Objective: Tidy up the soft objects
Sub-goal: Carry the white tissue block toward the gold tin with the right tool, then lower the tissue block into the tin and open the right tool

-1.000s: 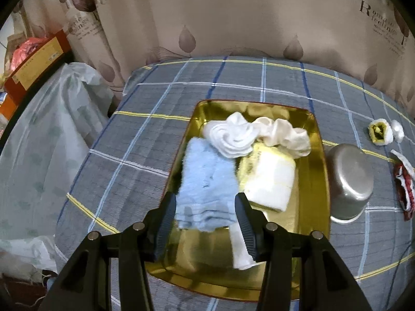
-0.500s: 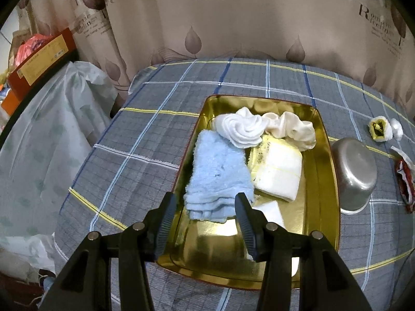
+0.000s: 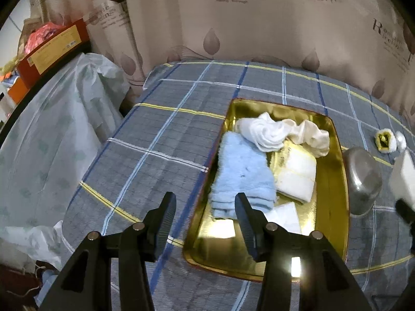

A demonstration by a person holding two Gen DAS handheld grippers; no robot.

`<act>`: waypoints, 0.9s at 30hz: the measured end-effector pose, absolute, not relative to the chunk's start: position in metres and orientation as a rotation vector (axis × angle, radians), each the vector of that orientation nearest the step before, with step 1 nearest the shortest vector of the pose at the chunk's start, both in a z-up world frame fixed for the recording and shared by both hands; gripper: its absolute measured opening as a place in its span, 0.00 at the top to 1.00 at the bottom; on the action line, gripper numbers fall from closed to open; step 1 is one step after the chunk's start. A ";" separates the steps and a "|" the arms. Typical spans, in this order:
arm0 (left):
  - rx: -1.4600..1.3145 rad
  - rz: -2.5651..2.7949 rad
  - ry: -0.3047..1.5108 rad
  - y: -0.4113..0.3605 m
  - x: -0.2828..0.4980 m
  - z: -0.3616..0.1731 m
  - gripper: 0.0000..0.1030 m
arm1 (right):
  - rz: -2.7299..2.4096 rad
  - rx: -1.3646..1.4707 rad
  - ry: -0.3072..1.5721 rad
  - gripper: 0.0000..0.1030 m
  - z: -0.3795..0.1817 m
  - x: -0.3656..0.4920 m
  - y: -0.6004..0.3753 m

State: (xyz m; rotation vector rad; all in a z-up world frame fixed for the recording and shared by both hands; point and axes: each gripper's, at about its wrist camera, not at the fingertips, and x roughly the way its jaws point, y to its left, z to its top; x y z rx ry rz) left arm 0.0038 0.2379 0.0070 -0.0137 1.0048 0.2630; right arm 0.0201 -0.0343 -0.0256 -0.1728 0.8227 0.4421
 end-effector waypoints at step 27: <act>-0.023 0.292 1.016 0.271 -0.008 0.022 0.53 | 0.623 -0.306 0.854 0.33 -0.050 0.045 0.107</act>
